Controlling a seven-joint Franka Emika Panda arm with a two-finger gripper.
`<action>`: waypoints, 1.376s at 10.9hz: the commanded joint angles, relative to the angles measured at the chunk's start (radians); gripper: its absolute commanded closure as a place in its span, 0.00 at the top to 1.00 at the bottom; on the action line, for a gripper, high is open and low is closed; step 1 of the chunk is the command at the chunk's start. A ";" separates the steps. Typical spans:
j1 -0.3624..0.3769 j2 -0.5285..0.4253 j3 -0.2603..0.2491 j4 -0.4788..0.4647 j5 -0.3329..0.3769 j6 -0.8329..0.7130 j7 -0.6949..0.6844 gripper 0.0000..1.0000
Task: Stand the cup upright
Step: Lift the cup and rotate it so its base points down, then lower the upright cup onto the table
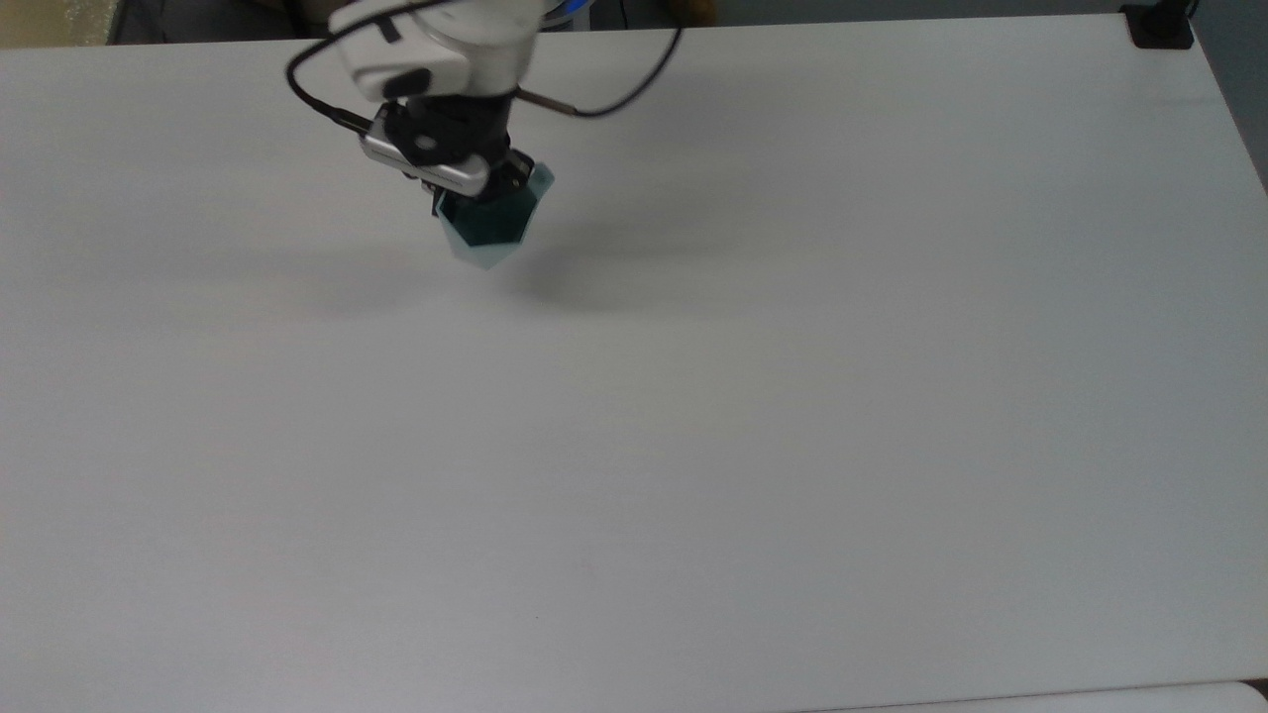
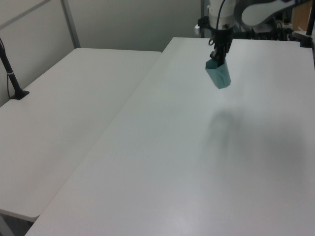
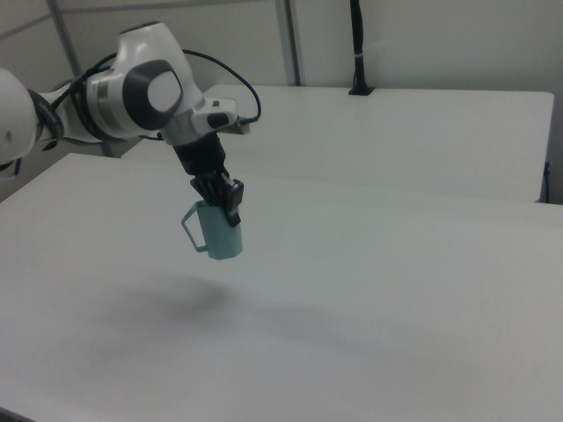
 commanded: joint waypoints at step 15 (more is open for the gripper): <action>0.042 -0.115 -0.131 -0.500 0.282 0.595 -0.147 0.00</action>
